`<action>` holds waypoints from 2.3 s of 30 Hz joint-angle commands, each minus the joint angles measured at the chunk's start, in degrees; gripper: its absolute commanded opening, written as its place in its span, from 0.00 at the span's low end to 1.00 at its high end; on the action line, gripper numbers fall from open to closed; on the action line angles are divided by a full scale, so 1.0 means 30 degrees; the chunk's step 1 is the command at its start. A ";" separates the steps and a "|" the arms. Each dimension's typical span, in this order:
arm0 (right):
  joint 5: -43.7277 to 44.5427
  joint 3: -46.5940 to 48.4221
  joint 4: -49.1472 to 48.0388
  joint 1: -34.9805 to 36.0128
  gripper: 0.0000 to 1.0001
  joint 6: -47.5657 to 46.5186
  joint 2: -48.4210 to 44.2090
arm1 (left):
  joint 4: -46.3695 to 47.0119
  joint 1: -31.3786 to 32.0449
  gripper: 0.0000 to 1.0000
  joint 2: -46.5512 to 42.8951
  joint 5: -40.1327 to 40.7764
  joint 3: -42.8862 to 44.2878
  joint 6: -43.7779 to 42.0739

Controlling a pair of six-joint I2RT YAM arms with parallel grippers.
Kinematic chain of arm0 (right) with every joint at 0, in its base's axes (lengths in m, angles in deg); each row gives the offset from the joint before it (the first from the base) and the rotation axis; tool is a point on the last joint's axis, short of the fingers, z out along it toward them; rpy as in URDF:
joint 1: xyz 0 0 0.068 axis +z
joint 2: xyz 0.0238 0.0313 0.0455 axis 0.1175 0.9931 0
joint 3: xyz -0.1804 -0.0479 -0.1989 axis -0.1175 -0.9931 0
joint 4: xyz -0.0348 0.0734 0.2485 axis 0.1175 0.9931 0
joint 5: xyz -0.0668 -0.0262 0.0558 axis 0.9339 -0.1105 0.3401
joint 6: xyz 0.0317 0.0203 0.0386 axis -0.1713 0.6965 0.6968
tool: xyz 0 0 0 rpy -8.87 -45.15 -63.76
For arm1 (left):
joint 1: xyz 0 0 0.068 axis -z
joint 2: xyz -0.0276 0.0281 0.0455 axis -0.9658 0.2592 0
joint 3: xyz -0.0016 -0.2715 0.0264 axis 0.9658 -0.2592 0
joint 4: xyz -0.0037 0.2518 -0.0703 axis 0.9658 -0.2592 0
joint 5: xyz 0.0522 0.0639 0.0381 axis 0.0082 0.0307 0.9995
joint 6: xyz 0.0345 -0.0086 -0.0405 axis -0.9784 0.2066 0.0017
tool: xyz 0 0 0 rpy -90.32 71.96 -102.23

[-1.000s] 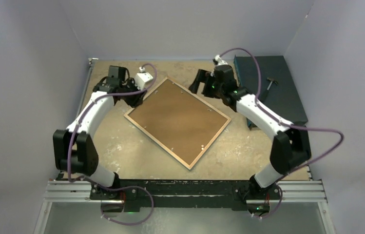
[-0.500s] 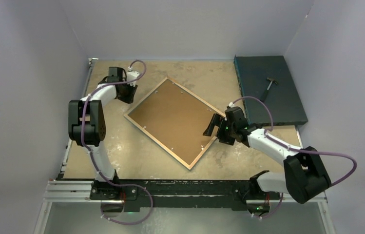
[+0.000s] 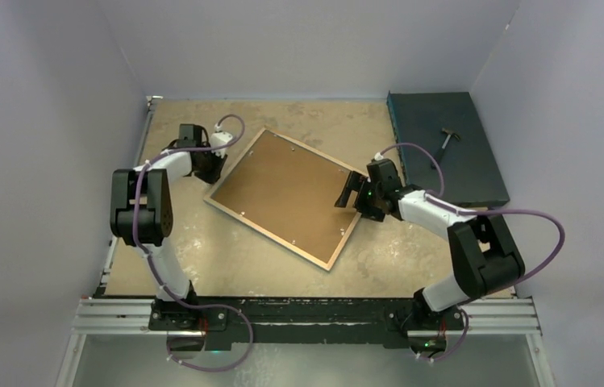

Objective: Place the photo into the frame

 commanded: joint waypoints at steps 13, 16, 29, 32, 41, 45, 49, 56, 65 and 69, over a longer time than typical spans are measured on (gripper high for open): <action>0.2519 0.3322 0.0640 -0.0363 0.99 -0.2218 0.0475 | -0.8737 0.0576 0.20 -0.8043 -0.3112 -0.6187 -0.8408; 0.3675 0.4146 0.1023 -0.0365 0.99 -0.2478 -0.0111 | -0.8997 0.0322 0.22 -0.8314 -0.2757 -0.5046 -0.8160; -0.3647 0.6225 -0.4051 0.0461 0.99 0.1447 0.1404 | -0.4815 -0.1212 0.40 -0.4417 -0.4770 -0.1673 0.0464; -0.4769 0.4780 -0.8226 0.0006 0.99 0.2761 0.1878 | -0.4907 -0.1414 0.39 -0.3610 -0.4921 -0.1353 0.0717; -0.0318 1.1794 -0.5314 0.6238 0.92 0.0441 0.6940 | -0.5126 -0.1688 0.23 -0.2012 -0.6484 -0.1147 0.0600; -0.1308 1.2590 -0.7392 0.7100 0.82 0.1762 0.9180 | -0.5030 -0.1690 0.21 -0.1872 -0.6919 -0.1334 0.0576; -0.1701 1.3901 -0.7972 0.7625 0.78 0.2516 1.1375 | -0.4984 -0.1775 0.19 -0.1847 -0.6990 -0.1628 0.0319; -0.1963 1.5529 -0.8159 0.8279 0.69 0.2742 1.3543 | -0.5079 -0.2037 0.13 -0.1399 -0.7063 -0.1876 -0.0038; -0.2107 1.7285 -0.7892 0.8748 0.60 0.2890 1.5513 | -0.5492 -0.2037 0.06 -0.0929 -0.7597 -0.2237 -0.0900; -0.2157 1.7667 -0.7705 0.8878 0.57 0.3003 1.5982 | -0.5539 -0.2066 0.05 -0.0649 -0.7692 -0.2282 -0.1153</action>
